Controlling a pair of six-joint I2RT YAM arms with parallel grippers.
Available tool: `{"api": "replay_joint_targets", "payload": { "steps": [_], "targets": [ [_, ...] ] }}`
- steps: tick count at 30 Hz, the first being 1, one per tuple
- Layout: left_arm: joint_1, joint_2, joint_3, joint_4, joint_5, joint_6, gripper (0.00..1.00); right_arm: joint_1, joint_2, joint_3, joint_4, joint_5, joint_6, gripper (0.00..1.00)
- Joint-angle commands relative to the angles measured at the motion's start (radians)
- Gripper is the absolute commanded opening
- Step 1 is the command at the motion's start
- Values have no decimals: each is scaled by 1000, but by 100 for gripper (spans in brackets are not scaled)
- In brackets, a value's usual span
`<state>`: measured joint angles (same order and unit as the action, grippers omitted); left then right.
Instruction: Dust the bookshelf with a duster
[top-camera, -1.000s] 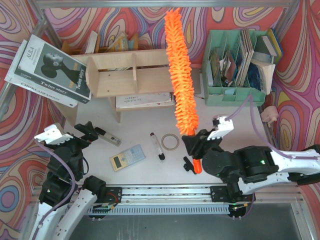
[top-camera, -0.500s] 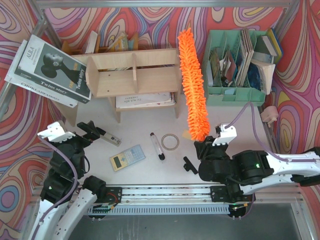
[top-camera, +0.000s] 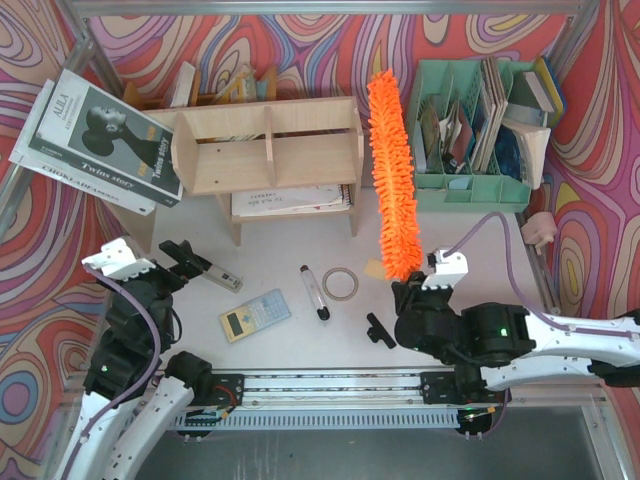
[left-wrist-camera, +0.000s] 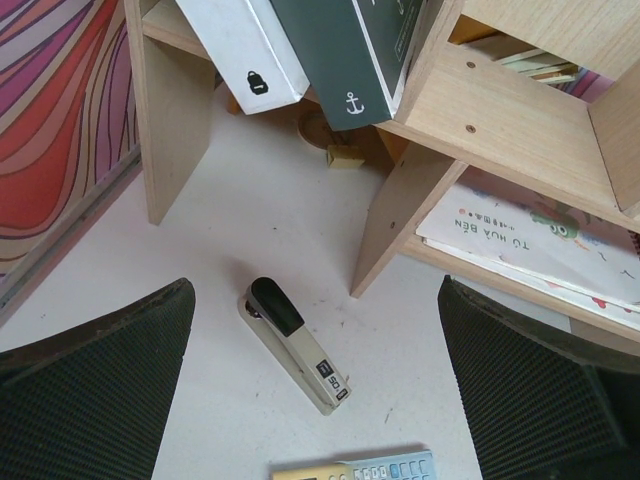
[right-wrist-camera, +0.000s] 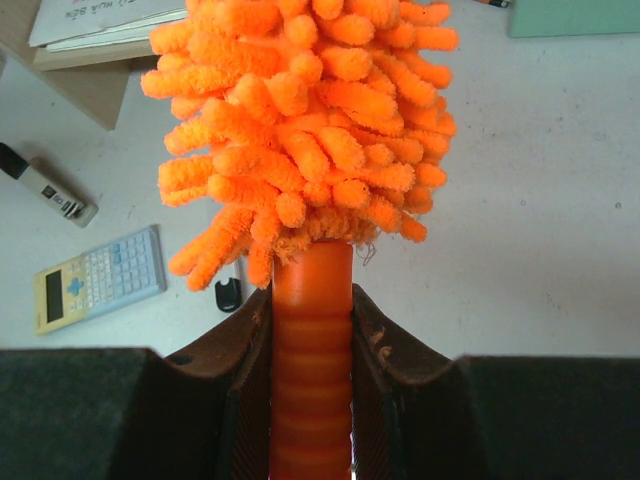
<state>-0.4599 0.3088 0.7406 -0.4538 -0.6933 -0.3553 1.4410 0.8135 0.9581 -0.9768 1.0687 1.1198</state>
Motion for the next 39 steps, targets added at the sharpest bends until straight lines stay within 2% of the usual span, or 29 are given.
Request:
{"api": "replay_joint_targets", "payload": {
  "steps": [1,6,11,21,36,39],
  "targets": [
    [5,4,14,-8,-19,10,98,-99,1,-25,252,-44,-238,0],
    [4,4,13,-6,-18,10,98,-241,1,-17,471,-162,-470,0],
    [5,3,14,-6,-14,9,98,-399,55,-2,538,-364,-540,0],
    [6,3,13,-3,-11,9,98,-486,58,-65,571,-489,-523,0],
    [5,14,16,-10,-1,-1,98,-511,38,-359,598,-611,-290,0],
    [5,37,29,-26,32,-37,98,-513,44,-365,588,-606,-258,0]
  ]
}}
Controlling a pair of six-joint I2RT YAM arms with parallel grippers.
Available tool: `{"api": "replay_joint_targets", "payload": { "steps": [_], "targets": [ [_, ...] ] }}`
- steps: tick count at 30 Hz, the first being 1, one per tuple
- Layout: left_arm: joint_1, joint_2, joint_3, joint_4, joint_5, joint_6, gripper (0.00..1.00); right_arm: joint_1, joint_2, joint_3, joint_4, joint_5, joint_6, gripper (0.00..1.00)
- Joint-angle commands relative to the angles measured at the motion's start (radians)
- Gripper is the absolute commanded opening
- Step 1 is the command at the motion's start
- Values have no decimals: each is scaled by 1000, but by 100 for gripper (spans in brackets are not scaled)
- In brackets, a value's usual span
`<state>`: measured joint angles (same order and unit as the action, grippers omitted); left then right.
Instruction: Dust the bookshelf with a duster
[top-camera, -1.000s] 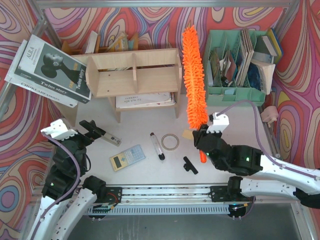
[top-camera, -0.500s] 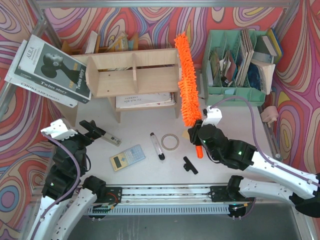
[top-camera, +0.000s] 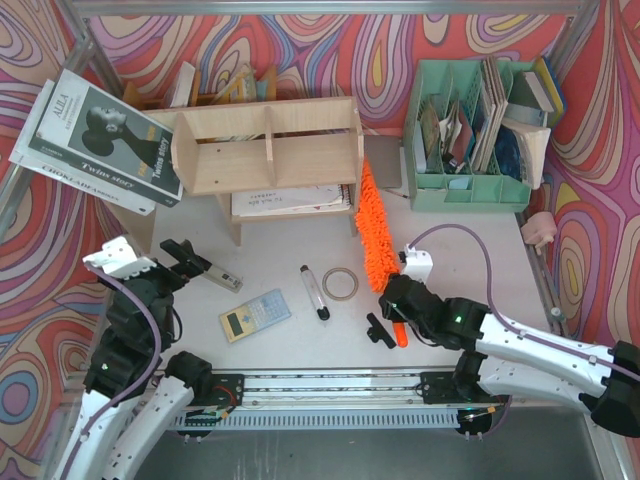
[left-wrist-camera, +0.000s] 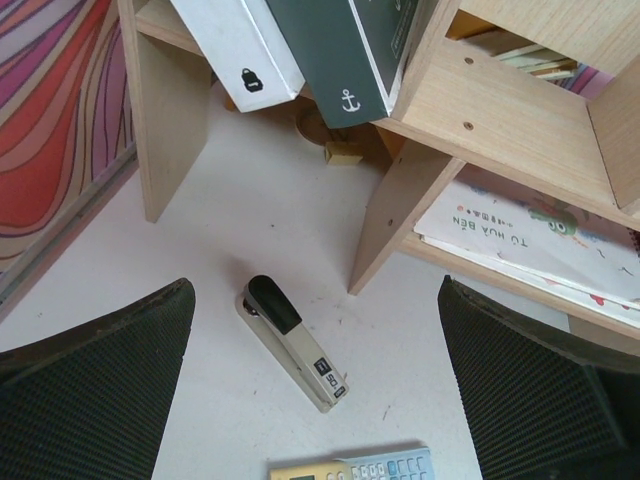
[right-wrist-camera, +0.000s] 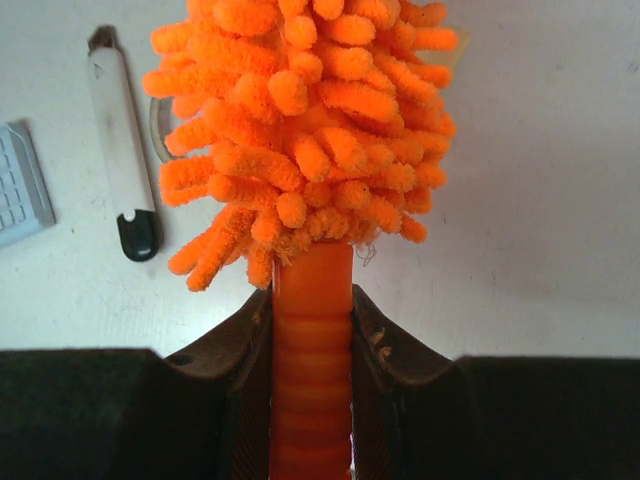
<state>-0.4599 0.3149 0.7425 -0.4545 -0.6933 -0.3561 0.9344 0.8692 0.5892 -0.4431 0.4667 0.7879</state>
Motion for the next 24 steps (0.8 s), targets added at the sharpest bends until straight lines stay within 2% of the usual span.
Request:
{"api": "replay_joint_targets", "payload": {
  "steps": [1,8,13,18,24],
  "targets": [
    [5,45,37,-46,47,-60,98,-6,-13,20,42,8,74,0],
    [5,86,52,-79,110,-60,98,-6,-52,227,-45,106,-38,0],
    [5,47,40,-82,91,-61,98,-6,-77,318,-35,90,-60,0],
    [5,26,33,-81,83,-69,98,-6,-65,300,-36,75,-50,0],
    [4,25,30,-79,84,-70,98,-7,-34,164,1,7,42,0]
  ]
}}
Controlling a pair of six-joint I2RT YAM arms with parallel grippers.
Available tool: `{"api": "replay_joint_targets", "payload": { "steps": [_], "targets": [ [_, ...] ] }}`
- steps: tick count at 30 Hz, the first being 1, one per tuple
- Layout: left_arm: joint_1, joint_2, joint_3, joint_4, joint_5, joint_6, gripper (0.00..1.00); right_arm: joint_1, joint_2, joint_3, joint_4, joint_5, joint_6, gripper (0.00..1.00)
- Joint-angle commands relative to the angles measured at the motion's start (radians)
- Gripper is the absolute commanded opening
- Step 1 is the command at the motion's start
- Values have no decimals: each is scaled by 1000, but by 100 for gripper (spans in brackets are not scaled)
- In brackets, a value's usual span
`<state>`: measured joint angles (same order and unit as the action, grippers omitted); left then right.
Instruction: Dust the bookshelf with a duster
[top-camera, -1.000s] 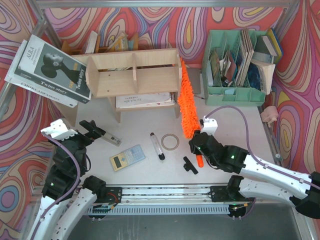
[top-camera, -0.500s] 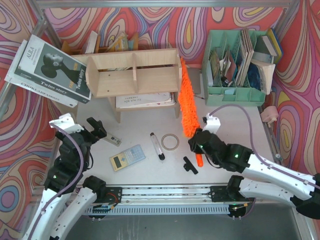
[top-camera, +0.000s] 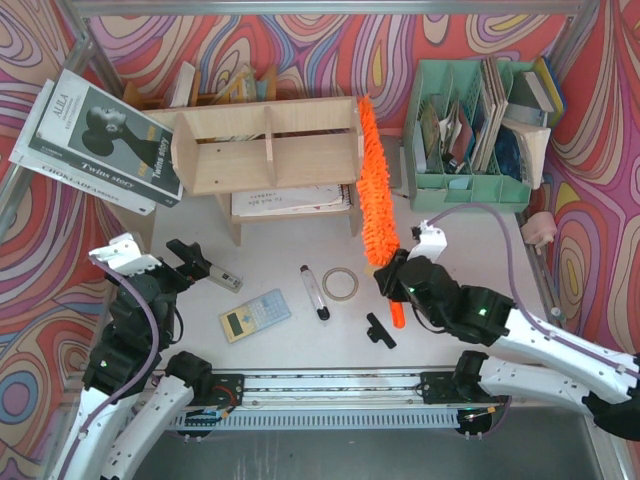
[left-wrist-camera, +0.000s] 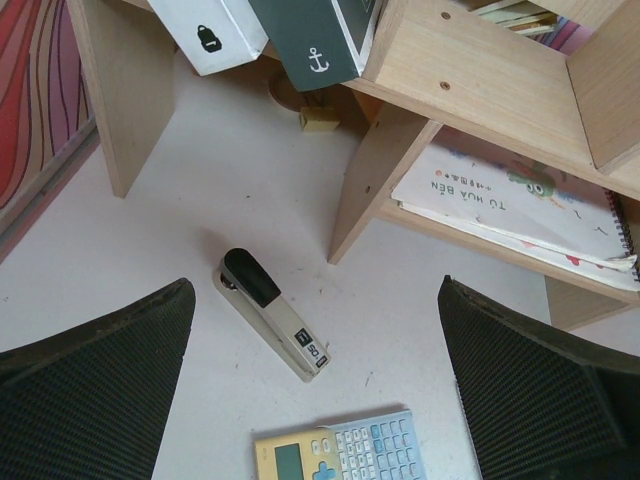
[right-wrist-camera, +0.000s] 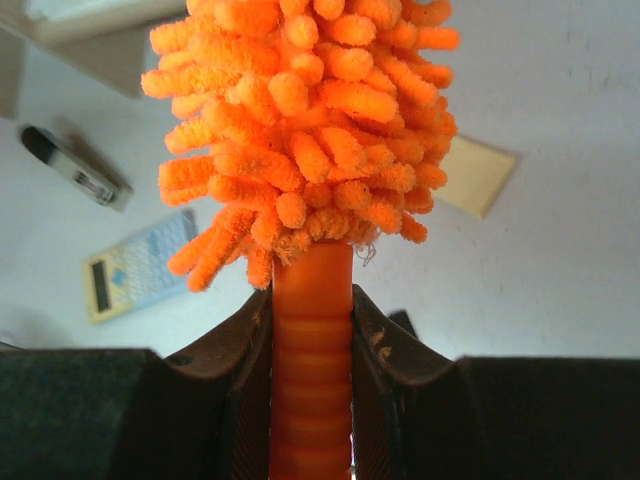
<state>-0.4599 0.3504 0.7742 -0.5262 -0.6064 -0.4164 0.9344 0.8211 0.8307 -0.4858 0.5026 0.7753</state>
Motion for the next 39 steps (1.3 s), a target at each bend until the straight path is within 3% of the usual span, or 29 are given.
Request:
{"api": "replay_joint_targets", "payload": {
  "steps": [1,8,23,39],
  "targets": [
    [5,-7,-2,-7,-2,-9,98,-6,16,-108,56,-41,72,0],
    [5,17,4,-11,4,-12,98,-6,23,-197,55,-25,132,0],
    [5,14,-1,-11,-3,-18,98,-5,-57,73,48,30,-38,0],
    [5,18,-1,-8,5,-21,98,-6,4,-251,99,-44,138,0]
  ]
}}
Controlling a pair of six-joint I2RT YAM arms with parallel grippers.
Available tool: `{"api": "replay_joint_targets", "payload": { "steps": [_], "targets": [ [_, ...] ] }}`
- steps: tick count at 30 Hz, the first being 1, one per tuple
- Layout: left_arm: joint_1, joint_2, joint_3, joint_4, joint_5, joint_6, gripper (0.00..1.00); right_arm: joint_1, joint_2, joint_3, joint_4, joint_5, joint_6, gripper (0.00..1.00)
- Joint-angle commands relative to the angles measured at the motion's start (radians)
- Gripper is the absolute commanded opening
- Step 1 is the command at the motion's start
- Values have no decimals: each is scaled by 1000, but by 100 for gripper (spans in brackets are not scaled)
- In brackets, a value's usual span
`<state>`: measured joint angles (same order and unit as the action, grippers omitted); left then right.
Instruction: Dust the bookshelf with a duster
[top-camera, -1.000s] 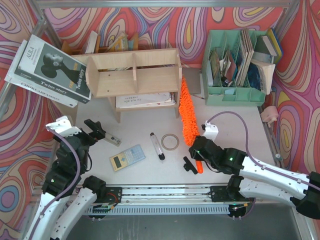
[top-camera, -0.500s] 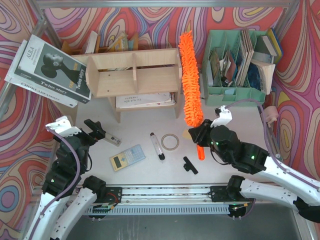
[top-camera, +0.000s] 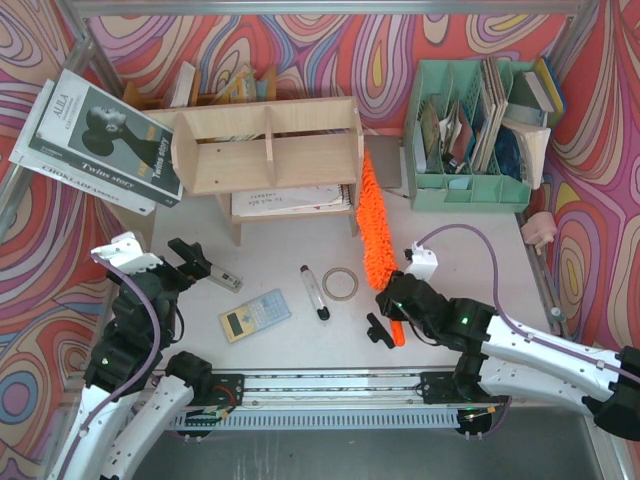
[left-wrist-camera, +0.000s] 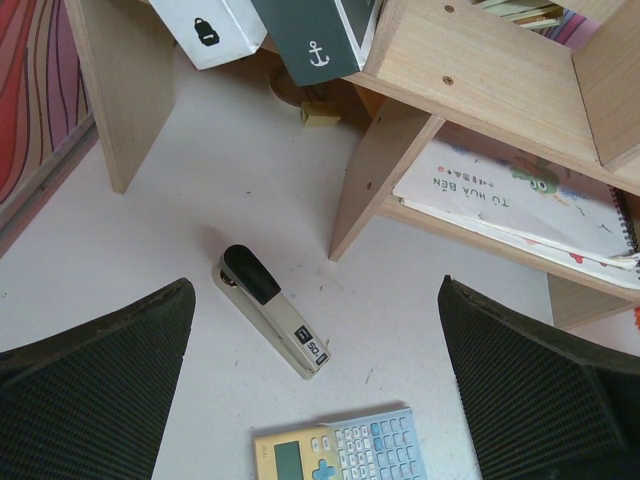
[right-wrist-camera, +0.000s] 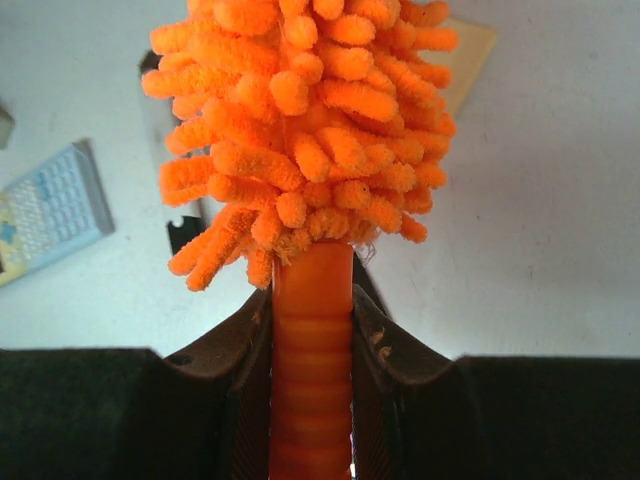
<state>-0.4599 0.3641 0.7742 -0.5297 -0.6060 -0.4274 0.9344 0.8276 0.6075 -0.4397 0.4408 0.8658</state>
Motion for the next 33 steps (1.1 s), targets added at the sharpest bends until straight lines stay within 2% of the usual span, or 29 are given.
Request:
{"api": "replay_joint_targets", "payload": {
  "steps": [1,4,11,16,26,33],
  "targets": [
    [6,5,-1,-6,5,-10,98,-6,5,-38,55,20,51,0],
    [5,5,-1,-5,3,-11,98,-6,28,-24,34,29,50,0],
    [6,9,-2,-6,2,-13,98,-6,1,173,-39,122,-60,0],
    [5,12,-1,-7,3,-14,98,-6,-20,235,-33,103,-90,0],
    [5,16,-3,-6,5,-14,98,-5,46,26,90,-60,39,0],
    [4,20,-1,-7,12,-13,98,-6,108,-102,129,-31,100,0]
  ]
}}
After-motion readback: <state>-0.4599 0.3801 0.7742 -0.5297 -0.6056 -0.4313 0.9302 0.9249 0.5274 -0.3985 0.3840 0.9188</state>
